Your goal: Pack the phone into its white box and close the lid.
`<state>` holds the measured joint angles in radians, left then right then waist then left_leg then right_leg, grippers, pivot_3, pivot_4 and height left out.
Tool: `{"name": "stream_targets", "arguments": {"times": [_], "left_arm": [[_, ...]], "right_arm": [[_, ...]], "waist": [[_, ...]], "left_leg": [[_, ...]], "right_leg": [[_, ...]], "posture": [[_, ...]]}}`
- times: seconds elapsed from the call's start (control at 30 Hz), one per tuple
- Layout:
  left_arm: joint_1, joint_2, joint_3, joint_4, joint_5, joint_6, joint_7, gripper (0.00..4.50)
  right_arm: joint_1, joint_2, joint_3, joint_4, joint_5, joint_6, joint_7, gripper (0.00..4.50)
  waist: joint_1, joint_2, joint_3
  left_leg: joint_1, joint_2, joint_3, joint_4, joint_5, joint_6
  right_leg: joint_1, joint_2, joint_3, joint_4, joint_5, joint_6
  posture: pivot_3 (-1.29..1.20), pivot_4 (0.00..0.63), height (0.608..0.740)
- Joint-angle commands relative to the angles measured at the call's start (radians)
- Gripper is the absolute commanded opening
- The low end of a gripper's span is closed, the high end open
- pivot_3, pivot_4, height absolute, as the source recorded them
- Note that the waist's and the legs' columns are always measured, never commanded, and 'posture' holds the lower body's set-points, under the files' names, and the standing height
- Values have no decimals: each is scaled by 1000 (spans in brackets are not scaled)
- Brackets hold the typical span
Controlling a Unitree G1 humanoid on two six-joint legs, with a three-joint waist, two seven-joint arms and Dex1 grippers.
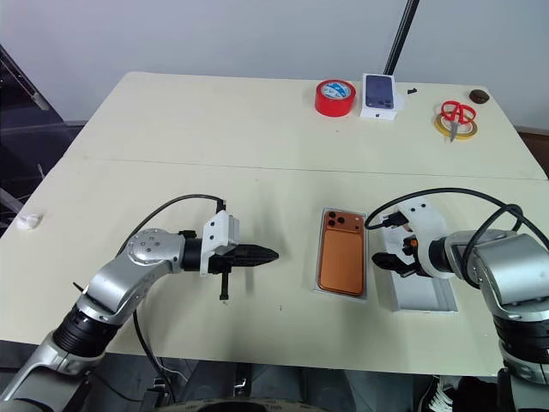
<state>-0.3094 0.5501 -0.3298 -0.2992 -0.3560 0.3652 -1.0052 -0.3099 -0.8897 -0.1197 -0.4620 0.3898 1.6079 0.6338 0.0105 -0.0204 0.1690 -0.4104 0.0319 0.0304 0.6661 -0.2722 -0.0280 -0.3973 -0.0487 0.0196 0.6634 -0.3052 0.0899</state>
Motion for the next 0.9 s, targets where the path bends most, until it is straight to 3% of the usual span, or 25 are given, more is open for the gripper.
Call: {"name": "stream_targets", "arguments": {"times": [0.03,0.2,0.33,0.5,0.67,0.7,0.8,0.9], "left_arm": [[18,-2,1,-46,8,-39,-13,0],[47,-9,9,-61,11,-37,6,0],[61,-10,21,-66,7,-34,17,0],[63,-25,89,-37,-19,-19,63,0],[20,-55,164,35,-28,-10,118,0],[10,-59,176,49,-28,-9,125,0],[-24,-69,212,73,-39,-2,143,0],[-42,-69,235,81,-49,4,151,0]], "right_arm": [[3,-28,4,-4,57,6,-33,2556],[-20,-5,-34,34,167,6,-123,31],[-64,12,-100,98,302,6,-228,31],[-305,104,-265,193,487,6,-314,31],[-450,233,-386,319,870,6,-503,31],[-452,262,-386,328,969,6,-563,31],[-330,251,-185,286,1488,-279,-912,31],[-243,356,-72,178,1582,-450,-1044,31]], "waist": [[0,0,0],[-1,0,0],[-6,0,0],[-27,2,1],[-21,2,1],[-21,2,1],[-20,2,1],[-27,2,1]], "left_leg": [[0,0,0,0,0,0],[0,0,0,0,0,0],[0,0,0,0,0,0],[0,0,0,0,0,0],[0,2,-1,-1,0,0],[0,2,-1,-1,0,0],[-2,1,-1,0,0,0],[-6,1,0,2,0,2]], "right_leg": [[0,0,0,0,0,0],[0,2,0,0,0,0],[0,3,0,0,0,1],[0,3,1,2,0,1],[-1,5,0,2,0,1],[-1,5,-1,1,0,1],[-2,3,-1,1,0,1],[-4,2,-1,2,1,1]], "posture": [[0,150,718],[0,150,718],[0,150,718],[0,150,718],[0,150,718],[0,150,718],[0,150,718],[0,150,718]]}}
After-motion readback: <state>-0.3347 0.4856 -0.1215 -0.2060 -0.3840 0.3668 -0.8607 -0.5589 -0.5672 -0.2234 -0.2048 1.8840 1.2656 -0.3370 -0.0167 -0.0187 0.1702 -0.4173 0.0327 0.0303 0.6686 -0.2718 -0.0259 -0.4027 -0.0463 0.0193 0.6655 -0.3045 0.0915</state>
